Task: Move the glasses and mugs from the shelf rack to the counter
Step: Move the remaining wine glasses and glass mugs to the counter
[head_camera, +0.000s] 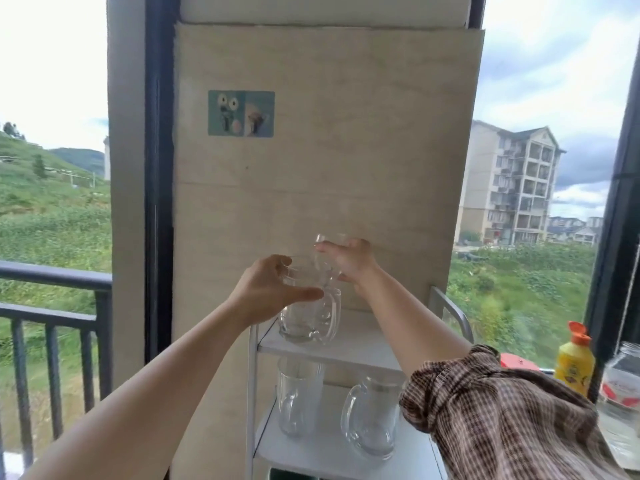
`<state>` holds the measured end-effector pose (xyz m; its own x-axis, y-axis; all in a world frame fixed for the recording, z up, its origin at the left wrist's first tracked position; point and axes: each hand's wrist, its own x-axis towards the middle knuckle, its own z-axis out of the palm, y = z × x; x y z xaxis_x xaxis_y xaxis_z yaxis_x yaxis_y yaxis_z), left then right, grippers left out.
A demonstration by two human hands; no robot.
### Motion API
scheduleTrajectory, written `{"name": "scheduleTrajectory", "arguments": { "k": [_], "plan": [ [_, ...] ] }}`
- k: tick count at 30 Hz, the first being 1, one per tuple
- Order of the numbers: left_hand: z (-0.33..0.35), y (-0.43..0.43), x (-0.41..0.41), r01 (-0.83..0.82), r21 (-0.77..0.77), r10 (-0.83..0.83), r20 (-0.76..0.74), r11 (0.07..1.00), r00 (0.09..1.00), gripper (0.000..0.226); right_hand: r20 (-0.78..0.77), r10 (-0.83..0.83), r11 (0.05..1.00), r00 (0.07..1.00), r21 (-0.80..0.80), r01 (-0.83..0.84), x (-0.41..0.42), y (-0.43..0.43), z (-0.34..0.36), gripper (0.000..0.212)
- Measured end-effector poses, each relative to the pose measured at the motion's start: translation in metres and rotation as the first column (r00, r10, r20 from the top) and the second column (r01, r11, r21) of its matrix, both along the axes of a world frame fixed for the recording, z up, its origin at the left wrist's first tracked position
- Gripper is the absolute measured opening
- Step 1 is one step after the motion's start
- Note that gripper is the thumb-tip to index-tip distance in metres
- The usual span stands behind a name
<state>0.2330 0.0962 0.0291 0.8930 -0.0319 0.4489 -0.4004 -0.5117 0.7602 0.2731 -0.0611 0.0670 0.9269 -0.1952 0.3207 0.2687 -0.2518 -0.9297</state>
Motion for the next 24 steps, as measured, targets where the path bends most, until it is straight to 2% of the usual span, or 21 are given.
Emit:
{"name": "scheduleTrajectory", "arguments": {
  "k": [6,10,13,19,24],
  "plan": [
    [0.001,-0.009,-0.019,-0.008,-0.069,0.017,0.142,0.998,0.99,0.089,0.106,-0.074,0.997,0.992,-0.009,0.076,-0.03,-0.021,0.015,0.044],
    [0.012,-0.009,-0.036,0.122,-0.258,-0.071,0.196,0.959,0.978,0.086,0.175,-0.074,0.997,0.982,0.047,0.067,-0.071,-0.035,0.03,0.037],
    [0.022,-0.017,-0.056,0.211,-0.31,-0.135,0.249,0.927,0.959,0.087,0.221,-0.104,0.993,0.97,0.083,0.087,-0.108,-0.049,0.035,0.031],
    [0.018,-0.055,-0.098,0.368,-0.344,-0.327,0.172,0.864,0.929,0.082,0.244,-0.141,0.99,0.959,0.057,0.131,-0.188,-0.095,0.032,0.041],
    [-0.007,-0.111,-0.143,0.54,-0.286,-0.538,0.092,0.792,0.838,0.088,0.194,-0.246,0.969,0.95,0.047,0.241,-0.26,-0.151,0.003,0.045]
  ]
}}
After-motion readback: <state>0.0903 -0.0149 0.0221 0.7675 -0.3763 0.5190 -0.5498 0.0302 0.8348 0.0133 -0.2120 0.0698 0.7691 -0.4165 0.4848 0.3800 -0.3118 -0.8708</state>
